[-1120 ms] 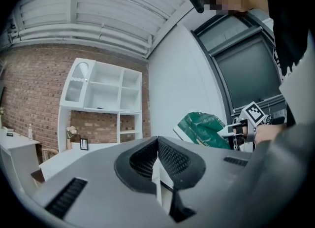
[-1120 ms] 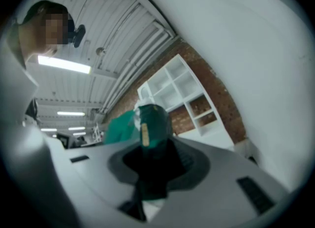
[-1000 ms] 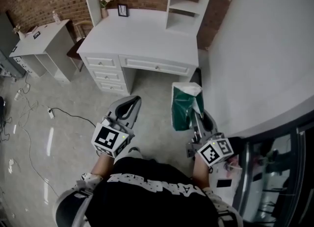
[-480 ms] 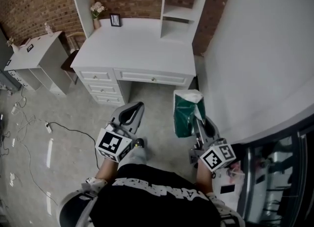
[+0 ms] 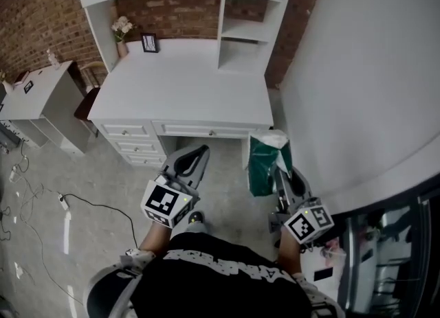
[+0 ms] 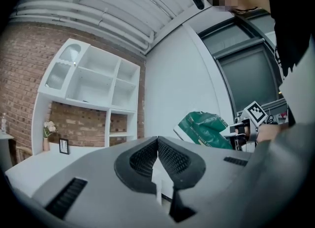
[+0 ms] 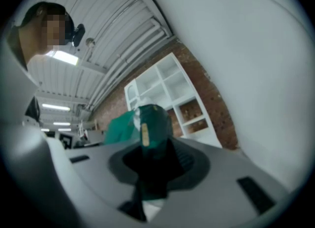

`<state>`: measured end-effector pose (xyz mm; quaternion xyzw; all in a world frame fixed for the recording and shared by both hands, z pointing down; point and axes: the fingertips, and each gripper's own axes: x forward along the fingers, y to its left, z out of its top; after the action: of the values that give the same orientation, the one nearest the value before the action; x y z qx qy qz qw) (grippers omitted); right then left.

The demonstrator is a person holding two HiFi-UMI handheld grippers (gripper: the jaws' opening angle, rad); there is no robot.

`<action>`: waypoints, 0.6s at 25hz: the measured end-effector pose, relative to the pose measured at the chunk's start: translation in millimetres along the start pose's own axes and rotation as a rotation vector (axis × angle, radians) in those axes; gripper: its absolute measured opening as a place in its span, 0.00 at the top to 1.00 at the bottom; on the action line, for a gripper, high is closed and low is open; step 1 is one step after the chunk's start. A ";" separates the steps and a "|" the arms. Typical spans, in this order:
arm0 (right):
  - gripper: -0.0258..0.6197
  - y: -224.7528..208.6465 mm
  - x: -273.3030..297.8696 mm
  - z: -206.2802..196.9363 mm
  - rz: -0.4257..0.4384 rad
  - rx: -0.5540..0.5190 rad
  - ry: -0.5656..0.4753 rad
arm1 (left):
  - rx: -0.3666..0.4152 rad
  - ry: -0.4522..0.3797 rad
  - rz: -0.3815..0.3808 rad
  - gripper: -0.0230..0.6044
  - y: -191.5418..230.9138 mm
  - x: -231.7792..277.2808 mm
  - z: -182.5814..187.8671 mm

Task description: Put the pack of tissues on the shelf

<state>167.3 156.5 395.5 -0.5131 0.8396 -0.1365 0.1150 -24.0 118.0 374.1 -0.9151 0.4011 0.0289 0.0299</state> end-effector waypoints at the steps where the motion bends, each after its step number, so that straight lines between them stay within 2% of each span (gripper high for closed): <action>1: 0.80 -2.1 7.2 0.3 -0.006 -0.001 0.003 | 0.000 0.001 -0.007 0.91 5.9 5.5 -0.3; 7: 0.80 -11.2 50.0 4.7 -0.033 -0.001 -0.002 | -0.005 0.006 -0.039 0.91 44.9 35.4 -2.8; 15: 0.80 -26.0 113.0 7.0 -0.062 0.003 0.009 | -0.016 0.009 -0.045 0.91 103.5 70.4 -6.4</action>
<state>140.7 43.5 392.0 -0.5380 0.8236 -0.1437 0.1079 -52.3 -4.1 371.8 -0.9243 0.3802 0.0271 0.0215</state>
